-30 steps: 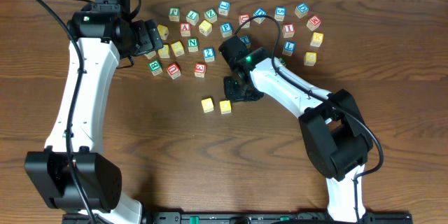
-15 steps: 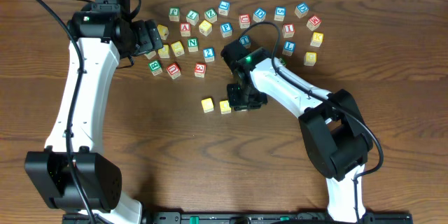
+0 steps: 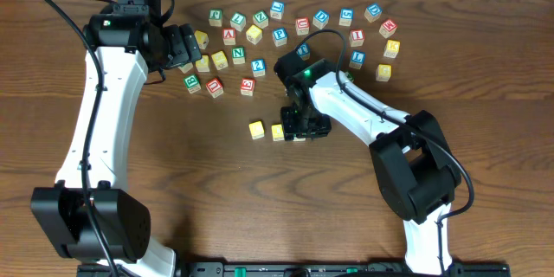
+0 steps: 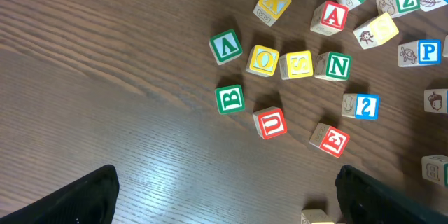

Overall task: Spell out CORL
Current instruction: 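Lower the R block onto the table and open the right gripper, then raise the right arm back over the right side of the pile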

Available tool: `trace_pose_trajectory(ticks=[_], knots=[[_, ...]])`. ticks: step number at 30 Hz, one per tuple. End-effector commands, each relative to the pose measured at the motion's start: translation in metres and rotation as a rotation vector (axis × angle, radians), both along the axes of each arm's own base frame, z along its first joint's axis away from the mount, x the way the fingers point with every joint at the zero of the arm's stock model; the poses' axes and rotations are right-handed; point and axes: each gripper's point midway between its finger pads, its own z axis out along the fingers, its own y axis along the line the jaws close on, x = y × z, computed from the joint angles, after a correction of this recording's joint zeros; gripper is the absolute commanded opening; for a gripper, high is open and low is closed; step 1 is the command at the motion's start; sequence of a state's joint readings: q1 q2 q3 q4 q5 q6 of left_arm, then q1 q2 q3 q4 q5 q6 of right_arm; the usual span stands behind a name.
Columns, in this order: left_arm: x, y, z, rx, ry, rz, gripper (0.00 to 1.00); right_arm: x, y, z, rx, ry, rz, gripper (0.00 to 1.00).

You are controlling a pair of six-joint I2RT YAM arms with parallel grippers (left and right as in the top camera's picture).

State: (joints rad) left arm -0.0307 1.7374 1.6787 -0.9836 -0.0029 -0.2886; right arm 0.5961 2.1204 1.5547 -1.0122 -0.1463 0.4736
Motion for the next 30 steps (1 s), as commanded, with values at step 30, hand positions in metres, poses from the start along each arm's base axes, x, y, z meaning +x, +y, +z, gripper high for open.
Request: trace_pose_trajectory(ticks=[30], knots=[[0.0,0.0,0.0,0.004,-0.002,0.002,0.98,0.132,-0.088,0.131,0.181,-0.484,-0.217,0.6]])
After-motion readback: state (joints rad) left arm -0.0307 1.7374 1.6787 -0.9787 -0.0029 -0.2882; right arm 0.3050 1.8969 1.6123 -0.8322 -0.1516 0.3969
